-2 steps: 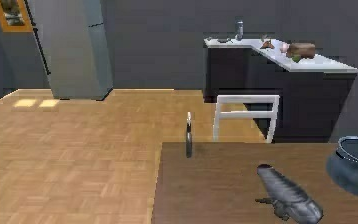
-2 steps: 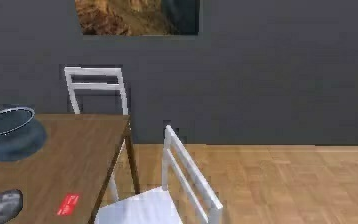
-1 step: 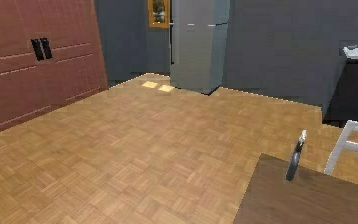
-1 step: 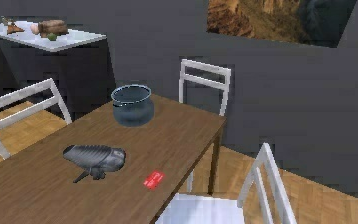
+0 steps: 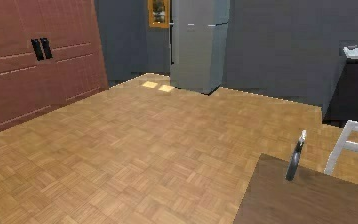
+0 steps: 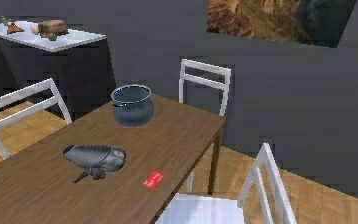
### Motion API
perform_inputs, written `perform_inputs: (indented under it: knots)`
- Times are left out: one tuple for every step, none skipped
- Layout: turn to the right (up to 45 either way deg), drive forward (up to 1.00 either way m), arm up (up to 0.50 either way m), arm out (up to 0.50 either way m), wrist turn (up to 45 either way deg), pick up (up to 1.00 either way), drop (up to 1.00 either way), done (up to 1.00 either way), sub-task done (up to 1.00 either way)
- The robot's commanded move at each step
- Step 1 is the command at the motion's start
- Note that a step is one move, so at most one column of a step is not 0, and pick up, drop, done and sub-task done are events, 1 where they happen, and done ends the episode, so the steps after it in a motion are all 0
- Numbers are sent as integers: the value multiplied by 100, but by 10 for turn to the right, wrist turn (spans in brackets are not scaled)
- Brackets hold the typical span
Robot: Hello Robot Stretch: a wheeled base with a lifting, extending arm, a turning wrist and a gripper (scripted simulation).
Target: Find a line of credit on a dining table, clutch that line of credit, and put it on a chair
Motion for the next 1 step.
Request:
perform_inputs:
  knots:
    - [0,0,32,0,0,0,0,0,0]
